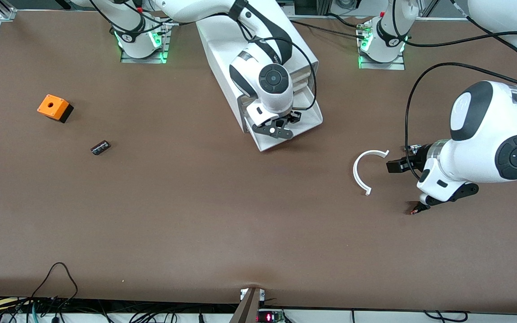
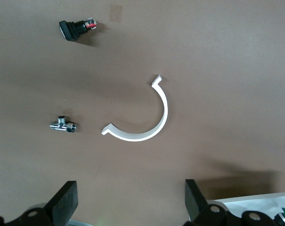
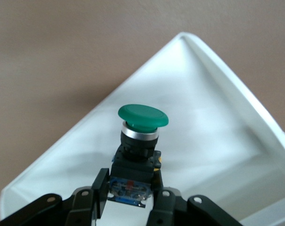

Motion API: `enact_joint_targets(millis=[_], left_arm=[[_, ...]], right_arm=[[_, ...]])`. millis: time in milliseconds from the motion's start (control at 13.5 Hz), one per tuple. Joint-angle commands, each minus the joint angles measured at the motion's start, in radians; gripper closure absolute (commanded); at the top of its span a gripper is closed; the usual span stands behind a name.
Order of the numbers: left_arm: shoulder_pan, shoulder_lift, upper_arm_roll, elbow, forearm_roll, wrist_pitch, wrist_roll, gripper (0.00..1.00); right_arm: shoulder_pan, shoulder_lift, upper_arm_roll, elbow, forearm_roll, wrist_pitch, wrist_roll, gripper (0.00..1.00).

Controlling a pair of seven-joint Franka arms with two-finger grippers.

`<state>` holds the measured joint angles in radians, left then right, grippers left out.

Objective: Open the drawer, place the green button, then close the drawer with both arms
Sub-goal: 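Lower the button into the open drawer and open the right gripper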

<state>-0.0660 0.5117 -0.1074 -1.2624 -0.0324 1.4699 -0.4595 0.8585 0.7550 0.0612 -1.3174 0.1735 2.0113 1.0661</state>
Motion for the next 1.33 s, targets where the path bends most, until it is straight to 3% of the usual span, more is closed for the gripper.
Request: enact_joint_targets(millis=[0, 74, 148, 222, 296, 370, 591, 813, 1035, 1257], left_arm=[[0.017, -0.033, -0.005, -0.043, -0.023, 0.012, 0.022, 0.00], [0.017, -0.032, -0.006, -0.041, -0.024, 0.012, 0.022, 0.00], [0.017, -0.033, -0.005, -0.041, -0.026, 0.012, 0.024, 0.00], [0.017, -0.033, -0.005, -0.043, -0.026, 0.012, 0.024, 0.00], [0.017, -0.032, -0.005, -0.041, -0.026, 0.012, 0.022, 0.00], [0.015, -0.032, -0.005, -0.041, -0.026, 0.012, 0.022, 0.00], [-0.012, -0.025, -0.006, -0.041, -0.024, 0.030, -0.001, 0.00], [-0.046, 0.017, -0.015, -0.058, -0.035, 0.122, -0.085, 0.00], [-0.086, 0.030, -0.026, -0.199, -0.041, 0.333, -0.171, 0.00], [-0.165, 0.040, -0.028, -0.323, -0.063, 0.509, -0.329, 0.00]], right_arm=[[0.014, -0.006, -0.009, -0.032, -0.012, -0.026, 0.028, 1.00], [0.014, -0.008, -0.009, -0.031, -0.006, -0.040, 0.031, 1.00], [0.010, -0.011, -0.009, -0.029, -0.002, -0.045, 0.029, 0.93], [0.008, -0.012, -0.009, -0.029, -0.003, -0.046, 0.029, 0.69], [0.010, -0.014, -0.011, -0.025, -0.003, -0.046, 0.032, 0.33], [0.011, -0.017, -0.011, -0.023, -0.009, -0.046, 0.032, 0.04], [-0.009, -0.051, -0.033, 0.004, -0.014, -0.046, 0.022, 0.00], [-0.045, -0.072, -0.109, 0.096, -0.011, -0.136, -0.081, 0.00], [-0.139, -0.126, -0.178, 0.158, 0.000, -0.307, -0.363, 0.00], [-0.275, -0.218, -0.179, 0.149, 0.012, -0.368, -0.626, 0.00]])
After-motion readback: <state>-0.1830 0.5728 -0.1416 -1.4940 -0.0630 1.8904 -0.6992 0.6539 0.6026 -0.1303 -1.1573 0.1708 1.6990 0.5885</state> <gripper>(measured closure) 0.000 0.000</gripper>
